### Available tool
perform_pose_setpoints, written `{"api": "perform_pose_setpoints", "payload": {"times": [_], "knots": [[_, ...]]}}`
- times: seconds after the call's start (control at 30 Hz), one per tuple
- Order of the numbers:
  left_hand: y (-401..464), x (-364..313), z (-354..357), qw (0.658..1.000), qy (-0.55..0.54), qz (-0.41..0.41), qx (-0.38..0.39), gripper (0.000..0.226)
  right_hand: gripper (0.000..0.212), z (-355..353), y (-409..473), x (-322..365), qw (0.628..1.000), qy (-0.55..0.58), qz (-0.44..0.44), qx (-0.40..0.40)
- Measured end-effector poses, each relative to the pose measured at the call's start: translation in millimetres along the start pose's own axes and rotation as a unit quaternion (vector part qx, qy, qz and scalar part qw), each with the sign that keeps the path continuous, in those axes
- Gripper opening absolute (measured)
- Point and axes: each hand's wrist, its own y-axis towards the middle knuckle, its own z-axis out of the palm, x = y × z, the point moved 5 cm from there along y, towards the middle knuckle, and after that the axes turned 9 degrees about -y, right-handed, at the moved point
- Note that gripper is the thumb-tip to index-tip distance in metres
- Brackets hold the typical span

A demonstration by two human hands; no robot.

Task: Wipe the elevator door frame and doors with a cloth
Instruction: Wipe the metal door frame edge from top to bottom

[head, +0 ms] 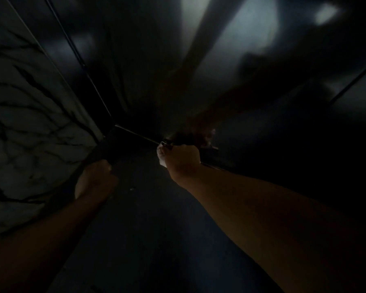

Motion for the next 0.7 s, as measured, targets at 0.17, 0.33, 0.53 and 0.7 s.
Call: {"api": "perform_pose_setpoints", "payload": {"times": [0.17,0.33,0.53,0.7], "knots": [[-23,-45,28,0.996,0.014,0.080,0.040,0.021,0.032,2,-21,-17,0.999,-0.016,0.006,0.044],[-40,-75,39,0.987,0.039,0.143,0.059,0.013,0.034,9,-34,-32,0.996,-0.032,0.020,0.084],[-54,-100,52,0.986,0.029,0.150,0.071,0.015,0.037,21,-65,-52,0.999,-0.014,0.044,0.023],[-66,-121,62,0.981,0.018,0.181,0.073,0.011,0.048,19,-96,-73,0.999,0.004,0.042,0.024]]}}
